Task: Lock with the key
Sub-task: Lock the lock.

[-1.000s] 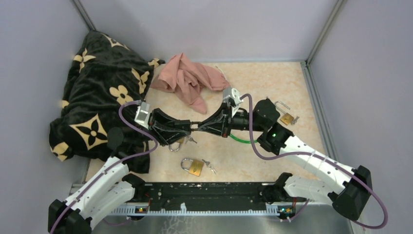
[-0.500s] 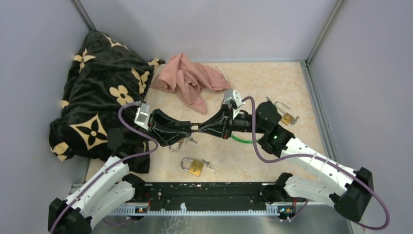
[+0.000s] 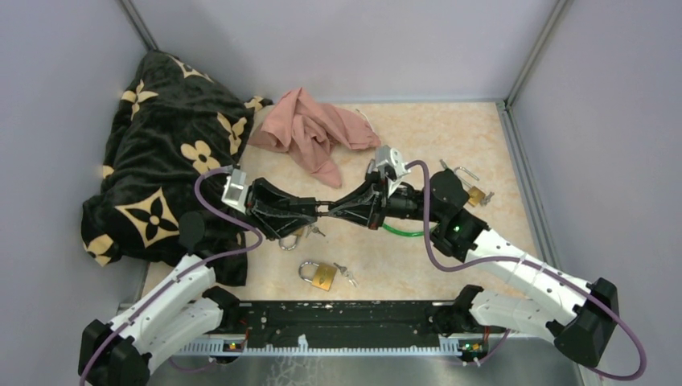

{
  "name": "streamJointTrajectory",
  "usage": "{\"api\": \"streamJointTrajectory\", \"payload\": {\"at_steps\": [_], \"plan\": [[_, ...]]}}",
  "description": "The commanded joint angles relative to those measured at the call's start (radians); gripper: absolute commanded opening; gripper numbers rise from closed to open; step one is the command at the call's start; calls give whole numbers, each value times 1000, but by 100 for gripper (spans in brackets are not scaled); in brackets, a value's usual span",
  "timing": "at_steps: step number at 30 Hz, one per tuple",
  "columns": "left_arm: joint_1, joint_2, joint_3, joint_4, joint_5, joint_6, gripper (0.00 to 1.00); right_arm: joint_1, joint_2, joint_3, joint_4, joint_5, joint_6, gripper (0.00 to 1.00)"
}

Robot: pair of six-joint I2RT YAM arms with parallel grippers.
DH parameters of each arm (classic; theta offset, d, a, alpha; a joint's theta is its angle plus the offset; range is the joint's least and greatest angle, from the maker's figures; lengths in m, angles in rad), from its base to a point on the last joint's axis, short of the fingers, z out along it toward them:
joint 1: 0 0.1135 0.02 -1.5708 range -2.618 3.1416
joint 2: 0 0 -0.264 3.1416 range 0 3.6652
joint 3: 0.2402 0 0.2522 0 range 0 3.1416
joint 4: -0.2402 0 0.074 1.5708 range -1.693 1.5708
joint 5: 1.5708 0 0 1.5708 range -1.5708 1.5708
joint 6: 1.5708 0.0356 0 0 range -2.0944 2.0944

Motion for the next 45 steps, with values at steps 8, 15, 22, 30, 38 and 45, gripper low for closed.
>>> {"api": "streamJointTrajectory", "payload": {"at_steps": [8, 15, 22, 30, 38, 45], "plan": [[-126, 147, 82, 12, -20, 34, 0, 93, 40, -43, 135, 60, 56, 0], [-177, 185, 90, 51, -44, 43, 0, 92, 24, -55, 89, 98, 41, 0], [3, 153, 228, 38, -11, -2, 0, 39, -80, -174, -27, 195, 29, 0], [68, 113, 221, 28, 10, -42, 0, 19, -74, -180, -67, 167, 23, 0], [-32, 138, 142, -75, 1, -75, 0, 31, -63, -110, 78, 133, 79, 0], [-111, 157, 87, -107, -34, -103, 0, 50, -54, -125, 213, 165, 128, 0]]}}
